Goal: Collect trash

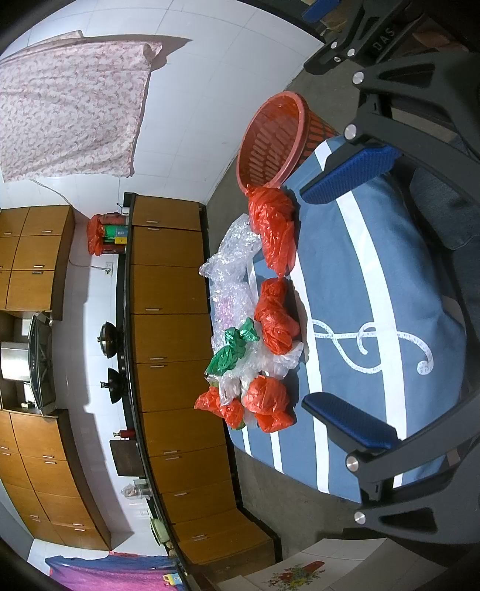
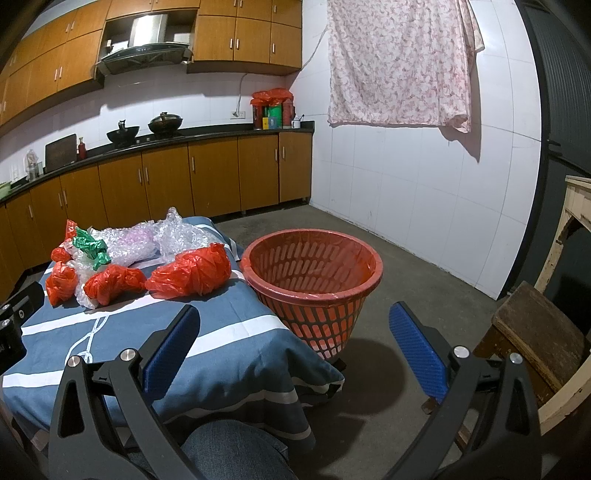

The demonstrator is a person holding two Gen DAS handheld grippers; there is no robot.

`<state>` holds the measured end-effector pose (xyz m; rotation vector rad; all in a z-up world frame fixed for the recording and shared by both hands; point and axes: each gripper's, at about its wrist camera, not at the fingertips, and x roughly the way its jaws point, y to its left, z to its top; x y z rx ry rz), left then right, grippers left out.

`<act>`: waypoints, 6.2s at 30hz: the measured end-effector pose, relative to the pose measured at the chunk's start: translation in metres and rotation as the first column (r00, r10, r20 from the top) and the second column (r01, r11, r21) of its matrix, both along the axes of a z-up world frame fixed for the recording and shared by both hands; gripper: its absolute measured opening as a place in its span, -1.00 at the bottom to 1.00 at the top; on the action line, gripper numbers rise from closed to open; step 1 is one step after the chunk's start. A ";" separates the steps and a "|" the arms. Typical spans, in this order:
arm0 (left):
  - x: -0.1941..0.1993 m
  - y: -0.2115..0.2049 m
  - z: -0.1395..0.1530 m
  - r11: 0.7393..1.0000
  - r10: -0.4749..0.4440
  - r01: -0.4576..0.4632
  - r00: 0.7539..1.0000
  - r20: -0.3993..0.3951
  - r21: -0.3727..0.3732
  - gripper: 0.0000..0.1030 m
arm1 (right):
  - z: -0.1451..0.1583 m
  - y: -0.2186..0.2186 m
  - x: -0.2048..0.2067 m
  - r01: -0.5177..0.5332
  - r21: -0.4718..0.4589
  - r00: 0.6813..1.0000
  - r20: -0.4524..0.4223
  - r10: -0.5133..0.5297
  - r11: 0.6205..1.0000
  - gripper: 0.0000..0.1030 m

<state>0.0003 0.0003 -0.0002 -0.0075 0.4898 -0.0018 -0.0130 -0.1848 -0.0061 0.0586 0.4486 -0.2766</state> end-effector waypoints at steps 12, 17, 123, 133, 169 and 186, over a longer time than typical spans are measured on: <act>0.000 0.000 0.000 1.000 0.002 -0.002 1.000 -0.001 0.003 0.93 | 0.000 -0.001 0.001 0.001 -0.001 1.000 0.000 -0.001 1.000 0.97; -0.001 0.002 0.000 1.000 0.006 -0.006 1.000 -0.003 -0.002 0.93 | -0.001 -0.001 0.005 0.001 -0.001 1.000 0.001 -0.001 1.000 0.97; 0.151 0.096 0.003 0.996 0.064 -0.069 0.995 -0.082 -0.057 -0.23 | -0.021 0.010 0.188 -0.243 0.116 0.953 -0.158 0.259 0.963 -0.04; 0.164 0.035 0.007 0.996 -0.070 0.065 0.994 -0.086 -0.060 -0.23 | -0.019 -0.027 0.185 -0.171 0.080 0.971 -0.156 0.182 0.982 -0.05; 0.275 -0.200 -0.057 0.877 -0.481 0.463 0.855 -0.194 -0.130 -0.22 | -0.031 -0.159 0.224 0.119 0.028 0.984 -0.137 -0.114 0.992 -0.04; 0.288 -0.225 -0.072 0.835 -0.551 0.529 0.807 -0.212 -0.154 -0.11 | -0.039 -0.176 0.233 0.109 0.114 0.985 -0.142 -0.093 0.987 0.11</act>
